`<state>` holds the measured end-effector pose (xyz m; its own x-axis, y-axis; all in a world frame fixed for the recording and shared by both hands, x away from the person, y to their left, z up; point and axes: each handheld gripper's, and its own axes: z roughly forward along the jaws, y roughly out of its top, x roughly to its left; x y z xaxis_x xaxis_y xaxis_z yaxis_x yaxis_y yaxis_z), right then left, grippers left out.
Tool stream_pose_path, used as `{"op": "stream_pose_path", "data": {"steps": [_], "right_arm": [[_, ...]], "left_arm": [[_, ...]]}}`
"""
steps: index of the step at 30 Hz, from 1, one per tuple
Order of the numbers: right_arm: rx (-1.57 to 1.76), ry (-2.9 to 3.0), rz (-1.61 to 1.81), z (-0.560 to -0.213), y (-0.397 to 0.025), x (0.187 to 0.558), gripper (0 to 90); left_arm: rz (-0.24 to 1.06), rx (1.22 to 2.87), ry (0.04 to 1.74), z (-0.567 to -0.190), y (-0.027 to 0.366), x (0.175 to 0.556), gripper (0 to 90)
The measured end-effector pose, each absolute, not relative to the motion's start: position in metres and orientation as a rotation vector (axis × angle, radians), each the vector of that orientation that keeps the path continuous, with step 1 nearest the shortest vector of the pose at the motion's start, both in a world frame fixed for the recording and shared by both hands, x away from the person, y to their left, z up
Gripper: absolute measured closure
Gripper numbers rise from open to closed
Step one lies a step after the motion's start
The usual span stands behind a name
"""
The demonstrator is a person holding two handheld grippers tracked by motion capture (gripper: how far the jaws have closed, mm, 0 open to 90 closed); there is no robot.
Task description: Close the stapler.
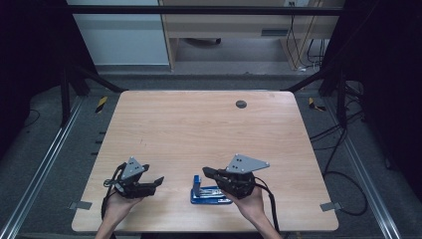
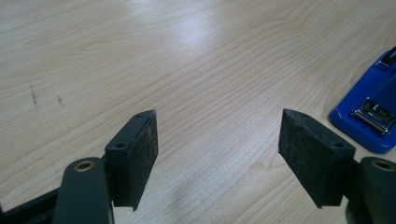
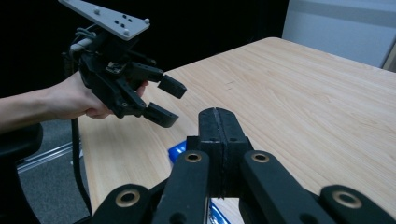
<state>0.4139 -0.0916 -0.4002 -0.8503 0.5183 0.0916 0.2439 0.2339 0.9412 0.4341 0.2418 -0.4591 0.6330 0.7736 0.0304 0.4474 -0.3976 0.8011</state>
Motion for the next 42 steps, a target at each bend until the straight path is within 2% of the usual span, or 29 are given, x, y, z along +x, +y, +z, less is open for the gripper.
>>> {"op": "stream_pose_path", "data": {"steps": [24, 42], "right_arm": [[0.676, 2.365, 1.608, -0.405, -0.049, 0.403, 90.0], [0.744, 2.365, 1.506, -0.419, -0.075, 0.406, 90.0]], "left_arm": [[0.530, 2.070, 0.937, -0.459, 0.242, 0.433, 27.6], [0.527, 2.079, 0.927, -0.460, 0.241, 0.433, 27.6]]}}
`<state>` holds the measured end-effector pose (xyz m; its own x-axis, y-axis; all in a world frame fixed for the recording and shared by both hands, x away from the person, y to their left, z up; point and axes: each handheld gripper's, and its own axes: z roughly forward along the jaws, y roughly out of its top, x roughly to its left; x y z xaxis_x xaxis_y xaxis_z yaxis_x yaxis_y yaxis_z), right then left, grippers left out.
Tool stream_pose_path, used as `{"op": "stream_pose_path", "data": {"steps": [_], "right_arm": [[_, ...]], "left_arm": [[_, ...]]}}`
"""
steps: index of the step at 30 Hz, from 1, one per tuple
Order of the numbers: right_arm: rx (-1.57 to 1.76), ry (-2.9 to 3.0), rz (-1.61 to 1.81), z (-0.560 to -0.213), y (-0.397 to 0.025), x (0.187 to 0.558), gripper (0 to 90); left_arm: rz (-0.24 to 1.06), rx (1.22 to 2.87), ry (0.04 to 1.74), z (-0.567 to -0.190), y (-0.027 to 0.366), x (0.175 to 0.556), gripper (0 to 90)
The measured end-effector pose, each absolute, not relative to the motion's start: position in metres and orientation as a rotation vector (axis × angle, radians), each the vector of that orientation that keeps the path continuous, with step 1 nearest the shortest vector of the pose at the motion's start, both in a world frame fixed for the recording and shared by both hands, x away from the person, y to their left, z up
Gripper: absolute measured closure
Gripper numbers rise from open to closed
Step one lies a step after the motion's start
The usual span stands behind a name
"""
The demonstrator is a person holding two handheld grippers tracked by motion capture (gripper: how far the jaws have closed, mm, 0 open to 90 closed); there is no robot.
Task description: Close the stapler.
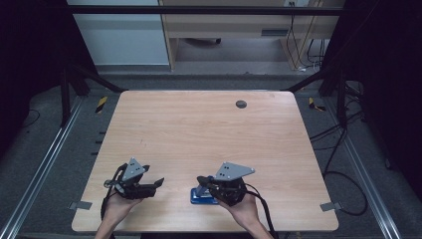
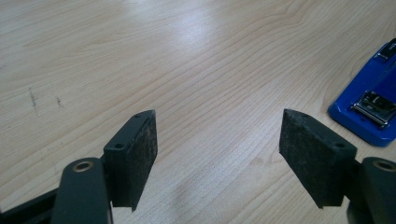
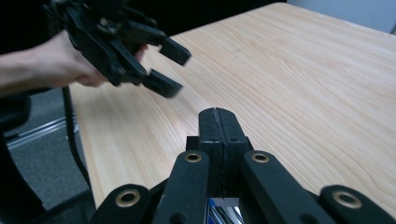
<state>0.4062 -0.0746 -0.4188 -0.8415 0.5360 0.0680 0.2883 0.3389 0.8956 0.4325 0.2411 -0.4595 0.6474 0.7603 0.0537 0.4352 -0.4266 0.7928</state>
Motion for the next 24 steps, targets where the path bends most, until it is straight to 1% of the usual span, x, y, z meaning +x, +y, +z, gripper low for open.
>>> {"op": "stream_pose_path", "data": {"steps": [16, 24], "right_arm": [[0.826, 2.370, 1.413, -0.437, -0.112, 0.409, 90.0], [0.839, 2.382, 1.385, -0.444, -0.122, 0.410, 90.0]], "left_arm": [[0.525, 2.082, 0.924, -0.460, 0.240, 0.432, 27.6], [0.524, 2.082, 0.924, -0.460, 0.240, 0.432, 27.5]]}}
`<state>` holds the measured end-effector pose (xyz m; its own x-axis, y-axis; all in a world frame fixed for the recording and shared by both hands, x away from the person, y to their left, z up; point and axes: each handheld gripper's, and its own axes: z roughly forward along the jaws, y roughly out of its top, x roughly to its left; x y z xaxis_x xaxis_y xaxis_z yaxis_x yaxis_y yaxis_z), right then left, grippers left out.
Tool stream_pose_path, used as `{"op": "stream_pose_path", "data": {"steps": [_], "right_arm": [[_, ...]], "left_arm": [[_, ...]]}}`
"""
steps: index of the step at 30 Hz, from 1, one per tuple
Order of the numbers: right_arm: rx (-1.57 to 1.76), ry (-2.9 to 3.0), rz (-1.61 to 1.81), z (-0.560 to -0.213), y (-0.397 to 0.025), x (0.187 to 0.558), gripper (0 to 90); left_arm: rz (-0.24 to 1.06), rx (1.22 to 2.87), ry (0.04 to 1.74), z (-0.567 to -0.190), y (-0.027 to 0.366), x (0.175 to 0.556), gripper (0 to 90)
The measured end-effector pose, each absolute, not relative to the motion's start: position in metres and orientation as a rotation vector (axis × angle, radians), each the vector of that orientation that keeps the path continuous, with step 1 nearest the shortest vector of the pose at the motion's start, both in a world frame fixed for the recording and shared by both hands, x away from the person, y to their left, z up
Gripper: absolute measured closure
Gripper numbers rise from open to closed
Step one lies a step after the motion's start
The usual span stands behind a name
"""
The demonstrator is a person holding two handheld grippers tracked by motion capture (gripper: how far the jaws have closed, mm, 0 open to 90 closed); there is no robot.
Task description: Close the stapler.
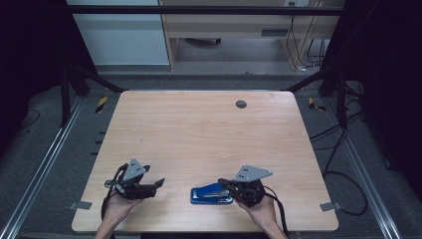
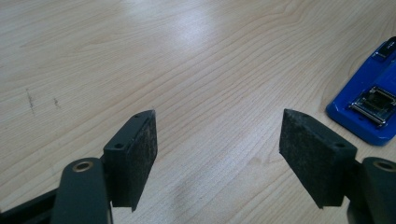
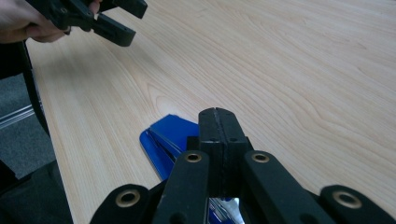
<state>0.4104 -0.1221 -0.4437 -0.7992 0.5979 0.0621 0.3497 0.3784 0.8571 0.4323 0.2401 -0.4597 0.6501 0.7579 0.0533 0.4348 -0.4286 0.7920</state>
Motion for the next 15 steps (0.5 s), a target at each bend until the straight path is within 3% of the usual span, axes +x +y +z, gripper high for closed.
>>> {"op": "stream_pose_path", "data": {"steps": [15], "right_arm": [[0.889, 2.425, 1.351, -0.461, -0.136, 0.413, 90.0]], "left_arm": [[0.522, 2.085, 0.922, -0.460, 0.240, 0.432, 27.4]]}}
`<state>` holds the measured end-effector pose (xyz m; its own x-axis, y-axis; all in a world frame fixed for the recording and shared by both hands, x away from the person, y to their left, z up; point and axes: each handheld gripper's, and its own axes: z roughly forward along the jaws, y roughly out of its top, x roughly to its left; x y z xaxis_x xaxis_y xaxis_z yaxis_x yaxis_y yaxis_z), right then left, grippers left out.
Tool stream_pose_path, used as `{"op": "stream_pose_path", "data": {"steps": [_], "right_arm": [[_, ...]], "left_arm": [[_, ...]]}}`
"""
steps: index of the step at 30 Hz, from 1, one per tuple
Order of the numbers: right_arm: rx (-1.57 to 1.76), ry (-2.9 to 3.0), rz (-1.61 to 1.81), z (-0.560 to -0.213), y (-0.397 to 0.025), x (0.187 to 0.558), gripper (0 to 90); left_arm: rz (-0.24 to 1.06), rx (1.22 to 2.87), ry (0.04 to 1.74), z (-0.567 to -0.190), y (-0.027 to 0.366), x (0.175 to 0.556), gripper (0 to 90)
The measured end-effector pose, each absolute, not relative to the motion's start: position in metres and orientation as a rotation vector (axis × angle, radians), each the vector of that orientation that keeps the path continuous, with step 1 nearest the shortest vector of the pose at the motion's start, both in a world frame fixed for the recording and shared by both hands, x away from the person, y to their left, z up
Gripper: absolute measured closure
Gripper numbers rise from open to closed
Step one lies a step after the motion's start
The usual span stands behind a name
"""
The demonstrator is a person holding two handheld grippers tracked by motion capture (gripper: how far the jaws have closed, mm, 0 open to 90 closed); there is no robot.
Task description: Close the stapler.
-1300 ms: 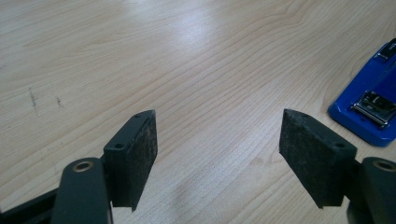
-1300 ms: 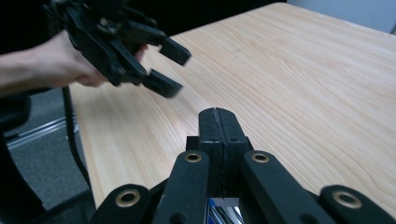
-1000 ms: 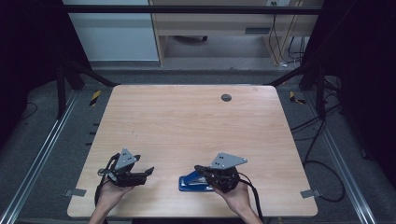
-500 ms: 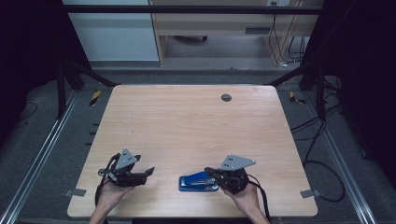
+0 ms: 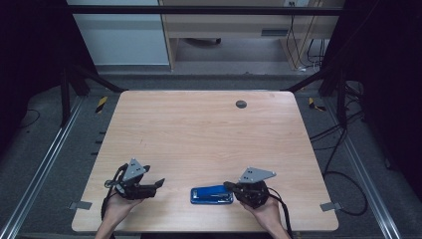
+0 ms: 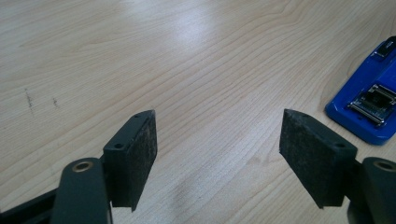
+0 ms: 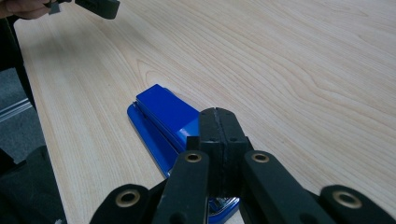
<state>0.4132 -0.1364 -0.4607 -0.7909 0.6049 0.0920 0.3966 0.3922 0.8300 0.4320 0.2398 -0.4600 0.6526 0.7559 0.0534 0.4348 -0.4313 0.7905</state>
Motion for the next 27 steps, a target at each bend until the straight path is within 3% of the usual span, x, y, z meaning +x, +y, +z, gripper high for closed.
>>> {"op": "stream_pose_path", "data": {"steps": [27], "right_arm": [[0.812, 2.408, 1.386, -0.465, -0.137, 0.408, 90.0]], "left_arm": [[0.512, 2.080, 0.919, -0.460, 0.239, 0.432, 26.9]]}}
